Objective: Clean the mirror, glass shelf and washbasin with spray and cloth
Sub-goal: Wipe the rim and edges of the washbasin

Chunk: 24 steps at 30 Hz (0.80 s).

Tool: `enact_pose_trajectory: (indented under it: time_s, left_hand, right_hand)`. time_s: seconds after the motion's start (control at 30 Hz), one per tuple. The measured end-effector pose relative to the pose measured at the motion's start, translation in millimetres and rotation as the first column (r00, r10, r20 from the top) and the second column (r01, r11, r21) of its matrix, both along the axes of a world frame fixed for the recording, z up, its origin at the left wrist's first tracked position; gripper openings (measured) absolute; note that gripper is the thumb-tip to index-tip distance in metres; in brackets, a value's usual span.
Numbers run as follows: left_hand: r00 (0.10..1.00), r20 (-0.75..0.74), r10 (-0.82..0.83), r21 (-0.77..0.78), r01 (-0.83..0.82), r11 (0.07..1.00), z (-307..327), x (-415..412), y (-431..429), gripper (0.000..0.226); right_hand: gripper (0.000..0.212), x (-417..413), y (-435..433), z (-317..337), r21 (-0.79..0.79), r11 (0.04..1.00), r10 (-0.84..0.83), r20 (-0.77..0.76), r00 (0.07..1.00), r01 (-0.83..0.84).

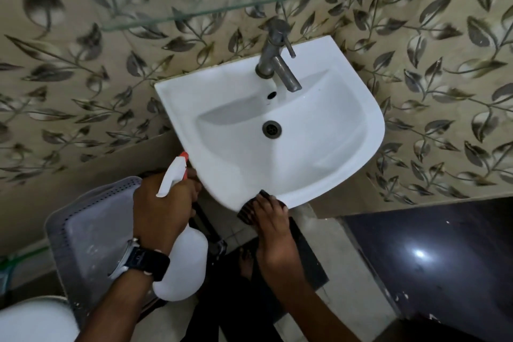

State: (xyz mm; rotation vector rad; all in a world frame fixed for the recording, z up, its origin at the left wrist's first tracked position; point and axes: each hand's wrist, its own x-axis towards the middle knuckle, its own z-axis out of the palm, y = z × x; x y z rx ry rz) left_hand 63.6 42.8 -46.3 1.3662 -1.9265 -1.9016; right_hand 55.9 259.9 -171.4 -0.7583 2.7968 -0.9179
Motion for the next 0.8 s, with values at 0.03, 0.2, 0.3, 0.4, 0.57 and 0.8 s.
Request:
enact_pose_trajectory:
  time_s: [0.03,0.2,0.3,0.4,0.57,0.8]
  left_hand:
    - [1.0,-0.012,-0.005,-0.006,0.005,1.0,-4.0,2.7,-2.8,0.046]
    - [0.997,0.028,0.075,0.068,-0.077,0.995,-13.7,8.9,-14.2,0.048]
    - [0.997,0.02,0.076,0.003,-0.076,0.997,-14.7,13.5,-14.5,0.038]
    - [0.995,0.024,0.097,-0.037,-0.096,0.995,-14.3,15.4,-15.3,0.025]
    - [0.997,-0.035,0.067,-0.084,-0.07,0.994,-14.4,8.9,-33.1,0.015]
    - [0.996,-0.052,0.069,-0.102,-0.074,0.992,-13.9,-0.9,-44.8,0.015]
  right_hand:
    - [0.07,3.2,-11.4,-0.4,0.017,1.0,0.024,0.01,1.0,-0.024]
    - [0.063,4.2,-61.4,0.2,0.144,0.984,0.117,-0.055,0.992,-0.108]
    - [0.06,-12.2,-96.7,9.0,0.098,0.99,0.104,-0.033,0.994,-0.101]
    - [0.056,-46.8,-138.8,5.6,0.091,0.982,0.164,0.037,0.986,-0.167]
    - [0.052,-130.4,-219.3,8.3,0.062,0.974,0.213,0.07,0.975,-0.217]
    - [0.047,-118.3,-204.0,18.5,-0.002,0.978,0.208,0.029,0.978,-0.208]
